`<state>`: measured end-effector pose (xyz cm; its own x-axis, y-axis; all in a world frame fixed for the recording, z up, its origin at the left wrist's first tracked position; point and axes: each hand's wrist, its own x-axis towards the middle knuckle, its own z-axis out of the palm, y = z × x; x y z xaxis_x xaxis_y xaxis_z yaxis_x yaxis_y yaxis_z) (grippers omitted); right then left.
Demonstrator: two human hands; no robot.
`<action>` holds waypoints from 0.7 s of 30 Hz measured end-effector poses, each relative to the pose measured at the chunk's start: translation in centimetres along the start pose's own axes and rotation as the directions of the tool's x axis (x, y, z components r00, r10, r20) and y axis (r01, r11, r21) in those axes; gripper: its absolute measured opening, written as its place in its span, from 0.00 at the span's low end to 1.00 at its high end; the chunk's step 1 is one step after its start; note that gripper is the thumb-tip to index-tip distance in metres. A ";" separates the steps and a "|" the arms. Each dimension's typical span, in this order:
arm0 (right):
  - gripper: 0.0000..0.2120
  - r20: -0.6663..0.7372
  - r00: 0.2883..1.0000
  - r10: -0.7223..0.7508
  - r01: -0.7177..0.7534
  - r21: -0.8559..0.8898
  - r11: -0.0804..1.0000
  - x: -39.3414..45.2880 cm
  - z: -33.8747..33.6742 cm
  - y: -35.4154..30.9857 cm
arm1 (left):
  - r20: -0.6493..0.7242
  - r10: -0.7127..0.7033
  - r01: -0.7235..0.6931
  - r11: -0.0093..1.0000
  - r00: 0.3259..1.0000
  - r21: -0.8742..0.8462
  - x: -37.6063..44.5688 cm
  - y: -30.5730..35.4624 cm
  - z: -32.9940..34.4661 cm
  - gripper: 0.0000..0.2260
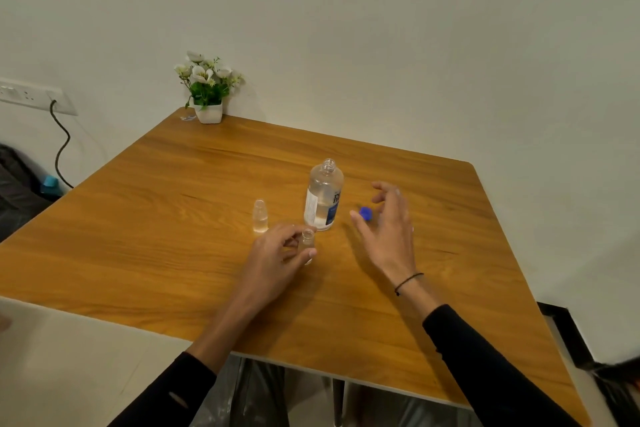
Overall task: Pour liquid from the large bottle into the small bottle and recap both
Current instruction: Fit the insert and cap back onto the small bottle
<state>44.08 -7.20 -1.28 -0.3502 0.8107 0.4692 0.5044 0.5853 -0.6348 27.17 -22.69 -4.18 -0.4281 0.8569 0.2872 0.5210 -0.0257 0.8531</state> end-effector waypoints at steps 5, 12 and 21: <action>0.22 -0.030 0.997 0.078 -0.081 -0.141 0.987 0.8 -4.7 4.5 | 0.004 0.022 -0.022 0.998 1.000 0.055 0.2 -0.2 0.5 0.24; 0.19 0.197 0.953 0.230 -0.161 -0.316 0.935 0.6 -4.7 6.9 | -0.021 0.023 -0.022 0.999 1.000 0.029 -0.3 -0.3 0.8 0.23; 0.09 0.257 0.966 0.036 -0.060 0.086 0.995 -1.1 -6.1 4.2 | 0.033 0.034 -0.035 0.998 0.999 0.044 -0.4 1.3 2.0 0.16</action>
<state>51.40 -5.70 -0.74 -0.5233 0.8075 0.2723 0.4550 0.5349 -0.7119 29.52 -22.01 -4.09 -0.3859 0.8719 0.3016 0.5676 -0.0334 0.8227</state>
